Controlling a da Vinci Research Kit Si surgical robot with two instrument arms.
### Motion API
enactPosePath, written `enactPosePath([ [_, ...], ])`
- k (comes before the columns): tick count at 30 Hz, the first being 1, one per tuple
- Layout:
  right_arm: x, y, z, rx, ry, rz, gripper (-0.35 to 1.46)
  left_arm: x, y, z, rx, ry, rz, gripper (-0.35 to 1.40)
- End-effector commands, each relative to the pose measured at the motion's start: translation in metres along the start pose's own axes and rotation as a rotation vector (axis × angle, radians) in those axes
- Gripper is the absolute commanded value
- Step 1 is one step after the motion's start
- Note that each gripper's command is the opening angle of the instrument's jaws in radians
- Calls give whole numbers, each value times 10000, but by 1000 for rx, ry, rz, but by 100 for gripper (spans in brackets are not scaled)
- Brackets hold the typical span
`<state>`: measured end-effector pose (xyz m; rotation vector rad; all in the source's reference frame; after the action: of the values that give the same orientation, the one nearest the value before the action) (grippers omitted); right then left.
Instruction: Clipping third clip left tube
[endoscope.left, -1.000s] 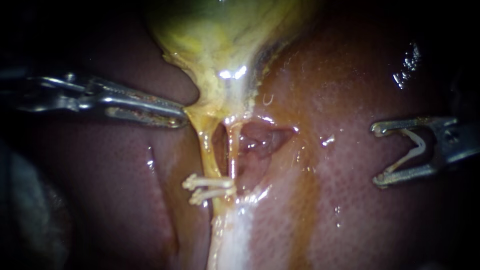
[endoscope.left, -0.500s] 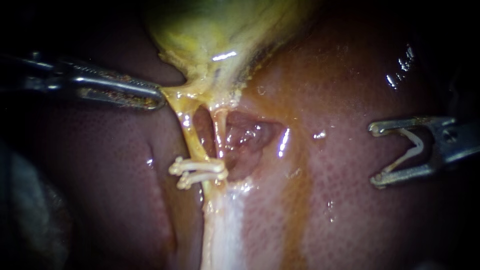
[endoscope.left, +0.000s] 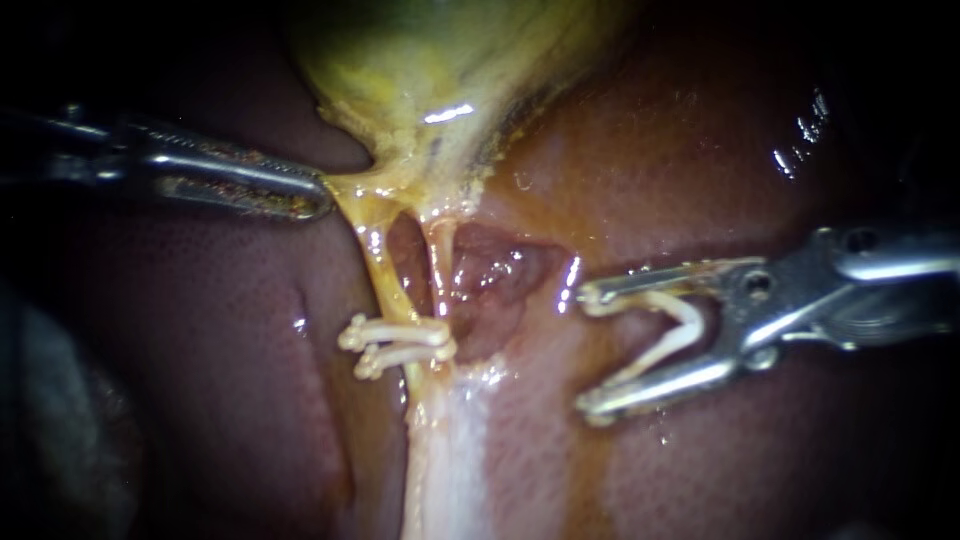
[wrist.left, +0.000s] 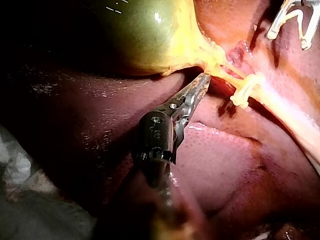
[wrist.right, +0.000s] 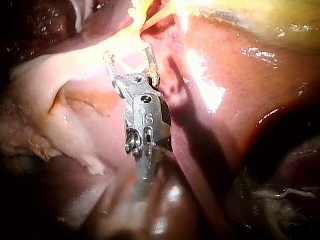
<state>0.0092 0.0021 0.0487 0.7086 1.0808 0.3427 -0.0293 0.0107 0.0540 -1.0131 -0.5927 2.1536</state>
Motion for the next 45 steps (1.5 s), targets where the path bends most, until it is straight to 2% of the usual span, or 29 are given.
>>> enactPosePath([
  [1, 4, 2, 7, 4, 9, 10, 49, 0, 0, 0, 0, 0, 0, -35],
  [6, 20, 14, 40, 22, 40, 52, 48, 0, 0, 0, 0, 0, 0, -35],
  [9, 25, 23, 52, 19, 61, 80, 48, 0, 0, 0, 0, 0, 0, -35],
  [12, 26, 32, 58, 14, 65, 99, 47, 1, 0, 0, 0, 0, 0, -35],
  [15, 21, 41, 62, 8, 65, 116, 46, 1, 0, 0, 0, 0, 0, -35],
  [25, -14, 74, 78, -4, 60, 170, 45, 1, 0, 0, 0, 0, 0, -35],
  [29, -23, 84, 84, -7, 59, 178, 45, 1, 0, 0, 0, 0, 0, -35],
  [37, -33, 93, 97, -11, 65, 189, 46, 1, 0, 1, 0, 0, 0, -35],
  [45, -26, 97, 116, 31, 128, 198, 46, 0, 1, 3, 2, 0, 0, -35],
])
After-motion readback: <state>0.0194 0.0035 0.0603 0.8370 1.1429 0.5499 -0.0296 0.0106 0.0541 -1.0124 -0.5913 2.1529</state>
